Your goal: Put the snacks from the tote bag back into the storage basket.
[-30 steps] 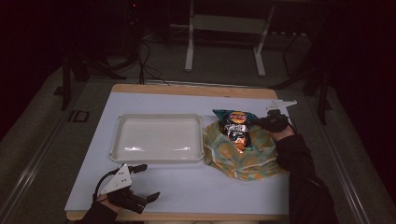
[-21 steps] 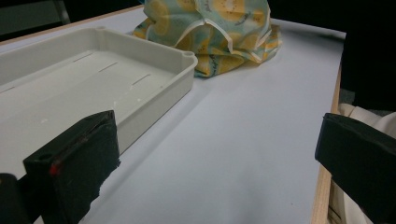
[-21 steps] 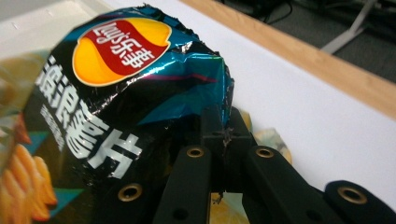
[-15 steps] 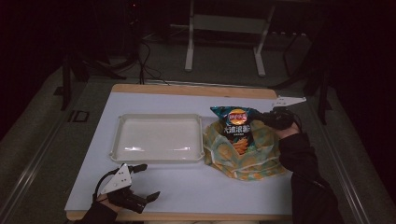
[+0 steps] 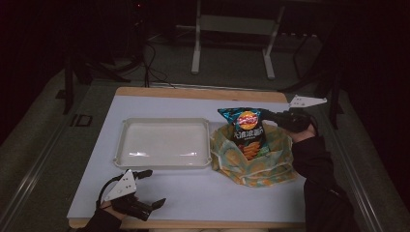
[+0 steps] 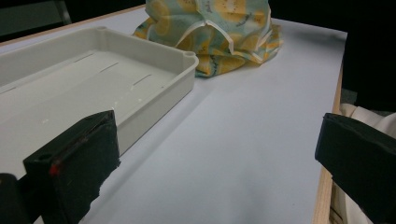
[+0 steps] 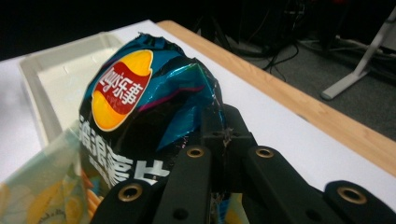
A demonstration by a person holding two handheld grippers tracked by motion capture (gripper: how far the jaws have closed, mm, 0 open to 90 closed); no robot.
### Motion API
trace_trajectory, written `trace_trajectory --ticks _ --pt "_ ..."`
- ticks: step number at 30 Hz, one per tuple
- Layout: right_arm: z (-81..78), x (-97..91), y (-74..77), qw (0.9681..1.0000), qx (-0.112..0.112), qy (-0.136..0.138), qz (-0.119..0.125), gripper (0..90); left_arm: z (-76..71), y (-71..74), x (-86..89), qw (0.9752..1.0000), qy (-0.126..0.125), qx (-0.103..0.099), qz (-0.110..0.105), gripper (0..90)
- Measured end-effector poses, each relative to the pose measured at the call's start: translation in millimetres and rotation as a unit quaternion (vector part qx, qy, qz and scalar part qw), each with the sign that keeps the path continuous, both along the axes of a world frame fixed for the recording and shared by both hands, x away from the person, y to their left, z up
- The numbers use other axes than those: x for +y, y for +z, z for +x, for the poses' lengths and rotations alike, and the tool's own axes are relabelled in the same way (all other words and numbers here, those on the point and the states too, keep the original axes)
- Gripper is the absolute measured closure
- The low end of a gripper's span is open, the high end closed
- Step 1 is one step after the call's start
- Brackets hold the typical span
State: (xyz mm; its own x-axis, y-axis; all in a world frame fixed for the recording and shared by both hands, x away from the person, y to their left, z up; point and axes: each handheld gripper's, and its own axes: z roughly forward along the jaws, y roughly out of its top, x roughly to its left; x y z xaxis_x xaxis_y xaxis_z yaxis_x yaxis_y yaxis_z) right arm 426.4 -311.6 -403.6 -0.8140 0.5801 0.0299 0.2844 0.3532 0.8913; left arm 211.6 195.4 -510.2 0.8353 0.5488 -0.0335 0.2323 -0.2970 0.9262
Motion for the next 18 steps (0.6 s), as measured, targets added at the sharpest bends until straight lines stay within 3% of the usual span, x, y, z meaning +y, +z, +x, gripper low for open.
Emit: trace_trajectory --ticks 8,18 --pt "-7.1 -11.1 17.8 0.9997 -0.019 -0.009 0.012 90.0 0.0 -0.2 -1.2 1.0 0.0 0.0 0.002 0.3" --pt "-12.8 -13.4 34.8 0.9993 -0.035 -0.016 0.005 90.0 0.2 -0.2 -1.4 1.0 0.0 0.001 0.002 0.3"
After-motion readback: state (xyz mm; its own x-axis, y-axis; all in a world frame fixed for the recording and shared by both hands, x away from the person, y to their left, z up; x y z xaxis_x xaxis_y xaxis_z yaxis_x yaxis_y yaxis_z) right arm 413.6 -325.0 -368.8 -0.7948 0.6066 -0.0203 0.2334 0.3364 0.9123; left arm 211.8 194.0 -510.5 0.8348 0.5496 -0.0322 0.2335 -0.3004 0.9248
